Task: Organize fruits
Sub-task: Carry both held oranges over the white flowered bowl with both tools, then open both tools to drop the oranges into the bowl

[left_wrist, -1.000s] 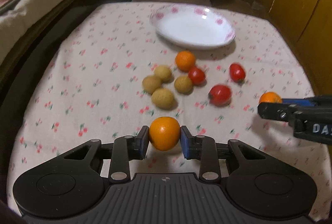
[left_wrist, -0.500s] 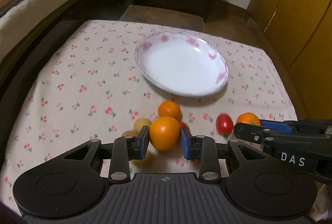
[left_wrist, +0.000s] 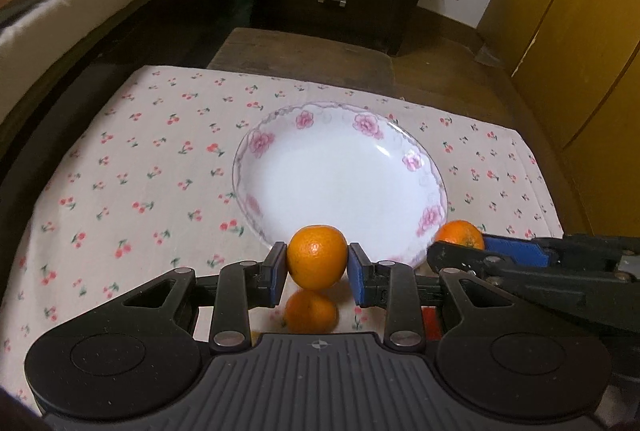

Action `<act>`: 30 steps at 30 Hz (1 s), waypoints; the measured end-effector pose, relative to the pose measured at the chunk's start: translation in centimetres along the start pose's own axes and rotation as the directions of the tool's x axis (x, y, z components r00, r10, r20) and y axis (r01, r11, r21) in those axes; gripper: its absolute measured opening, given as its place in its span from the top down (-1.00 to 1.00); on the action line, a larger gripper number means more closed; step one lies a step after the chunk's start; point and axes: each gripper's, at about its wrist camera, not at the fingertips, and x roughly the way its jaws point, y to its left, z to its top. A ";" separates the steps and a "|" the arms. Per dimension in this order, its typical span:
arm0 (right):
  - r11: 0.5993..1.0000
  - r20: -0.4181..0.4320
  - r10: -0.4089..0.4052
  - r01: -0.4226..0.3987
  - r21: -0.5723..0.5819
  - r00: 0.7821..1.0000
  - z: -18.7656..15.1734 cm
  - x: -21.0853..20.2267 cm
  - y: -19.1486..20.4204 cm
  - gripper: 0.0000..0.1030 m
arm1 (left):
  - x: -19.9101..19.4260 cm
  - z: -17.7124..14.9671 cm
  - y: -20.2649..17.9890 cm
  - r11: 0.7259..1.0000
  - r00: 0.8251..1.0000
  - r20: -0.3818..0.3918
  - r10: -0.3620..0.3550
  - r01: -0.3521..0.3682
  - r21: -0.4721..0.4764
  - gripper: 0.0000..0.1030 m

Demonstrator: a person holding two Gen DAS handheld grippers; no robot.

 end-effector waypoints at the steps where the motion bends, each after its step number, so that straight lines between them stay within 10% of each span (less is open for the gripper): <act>1: 1.000 -0.001 0.004 -0.004 0.002 1.000 0.3 0.4 -0.1 0.38 | 0.3 0.2 0.0 1.000 1.000 -0.003 0.003 -0.003 0.000 0.22; 30: 0.999 -0.048 0.035 -0.034 0.027 0.998 2.0 5.2 -1.8 0.35 | 3.8 1.7 0.5 0.999 0.999 -0.030 0.043 -0.044 -0.010 0.20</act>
